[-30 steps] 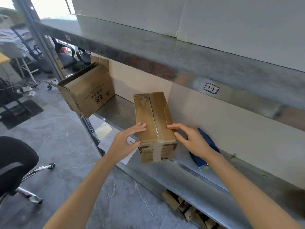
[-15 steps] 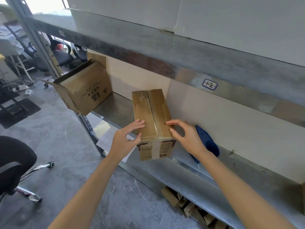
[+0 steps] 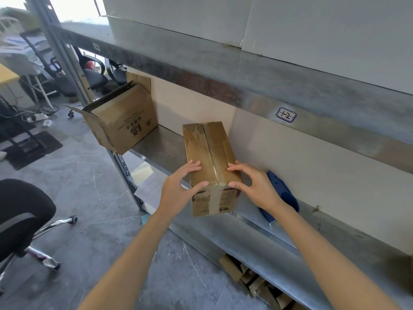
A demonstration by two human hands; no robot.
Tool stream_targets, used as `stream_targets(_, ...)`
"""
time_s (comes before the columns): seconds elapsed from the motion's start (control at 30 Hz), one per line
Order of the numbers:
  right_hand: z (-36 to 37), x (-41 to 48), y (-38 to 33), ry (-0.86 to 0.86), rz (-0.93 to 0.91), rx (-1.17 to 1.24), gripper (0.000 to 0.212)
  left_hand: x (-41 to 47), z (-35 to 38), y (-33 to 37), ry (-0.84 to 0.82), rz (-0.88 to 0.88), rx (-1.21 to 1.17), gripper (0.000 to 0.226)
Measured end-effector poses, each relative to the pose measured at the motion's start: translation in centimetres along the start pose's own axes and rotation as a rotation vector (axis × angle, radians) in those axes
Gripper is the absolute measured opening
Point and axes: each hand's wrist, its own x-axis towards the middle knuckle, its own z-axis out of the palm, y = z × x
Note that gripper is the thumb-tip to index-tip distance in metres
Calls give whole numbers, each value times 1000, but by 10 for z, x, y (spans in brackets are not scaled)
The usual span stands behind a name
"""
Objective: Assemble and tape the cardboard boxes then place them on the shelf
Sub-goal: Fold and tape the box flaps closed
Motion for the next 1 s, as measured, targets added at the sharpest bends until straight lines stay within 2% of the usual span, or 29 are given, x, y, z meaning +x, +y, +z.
stream_targets(0.13,-6,2,0,-37,13,-8,37,-7,6,3,-23,0,78,67)
stream_targets(0.27,-11,-1,0,-77,0,-40,46,-6,2,3,-73,-22,39,62)
stream_targets(0.4,-9,0,-4,-63,-60,-173,51,-2,-12,0,-155,-22,28,61)
stream_targets(0.5,-4,-1,-9,-149,-88,-244,62,-3,-24,-4,-153,-10,25,53)
stream_targets(0.67,9,4,-19,-239,-140,-231,58,-12,-40,-13,-46,-21,62,36)
stream_targets(0.8,31,7,-27,-156,-159,-215,51,-20,-39,-18,96,-51,34,36)
stream_targets(0.97,62,4,-38,-38,-271,-394,53,-28,-24,-17,191,-194,-42,35)
stream_targets(1.0,67,4,-41,-16,-303,-433,53,-28,-22,-16,193,-217,-46,42)
